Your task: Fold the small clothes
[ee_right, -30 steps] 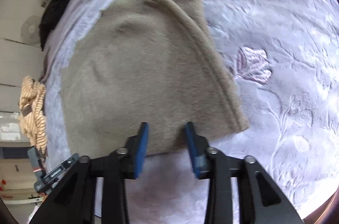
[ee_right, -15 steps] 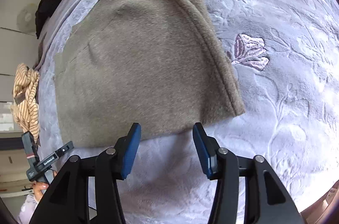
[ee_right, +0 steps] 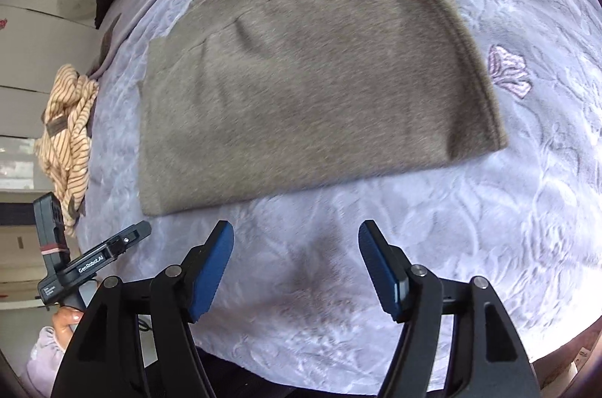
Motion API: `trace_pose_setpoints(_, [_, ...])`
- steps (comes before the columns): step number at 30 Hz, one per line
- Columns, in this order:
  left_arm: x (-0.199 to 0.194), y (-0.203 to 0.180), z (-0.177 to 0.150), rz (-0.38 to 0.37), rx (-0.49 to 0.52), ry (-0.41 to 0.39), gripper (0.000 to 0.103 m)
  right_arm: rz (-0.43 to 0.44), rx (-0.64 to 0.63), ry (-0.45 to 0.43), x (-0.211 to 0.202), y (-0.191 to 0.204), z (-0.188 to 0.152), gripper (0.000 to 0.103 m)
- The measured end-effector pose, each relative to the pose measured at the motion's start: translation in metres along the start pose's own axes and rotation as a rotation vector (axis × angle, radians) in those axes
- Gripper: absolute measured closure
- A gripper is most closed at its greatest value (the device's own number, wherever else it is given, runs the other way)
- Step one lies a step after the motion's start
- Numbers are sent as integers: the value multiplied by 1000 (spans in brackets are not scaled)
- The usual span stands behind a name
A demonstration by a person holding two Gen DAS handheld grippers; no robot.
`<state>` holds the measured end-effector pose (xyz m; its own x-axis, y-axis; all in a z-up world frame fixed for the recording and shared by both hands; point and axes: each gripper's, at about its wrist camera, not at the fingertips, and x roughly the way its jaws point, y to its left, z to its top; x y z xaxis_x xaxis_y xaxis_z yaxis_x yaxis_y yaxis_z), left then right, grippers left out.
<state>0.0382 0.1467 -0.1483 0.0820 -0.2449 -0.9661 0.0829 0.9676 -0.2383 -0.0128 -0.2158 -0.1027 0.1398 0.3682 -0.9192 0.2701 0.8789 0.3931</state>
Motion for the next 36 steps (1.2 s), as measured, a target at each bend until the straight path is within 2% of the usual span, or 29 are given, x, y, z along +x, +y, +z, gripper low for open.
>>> trace_pose_setpoints(10, [-4,-7,-7,8,13,-1,34,38,-27,43,12,21,-10,31])
trace_pose_setpoints(25, [-4,0,-13,-14,-23,-4,34,128,6,75,29,34,-4,31])
trace_pose_setpoints(31, [-5,17,-16,-96,-93,-8,34,181,18,91,43,44,3,31])
trace_pose_setpoints(36, [-6,33,-20,-218,-157,-14,34,270,53,106,59,48,6,31])
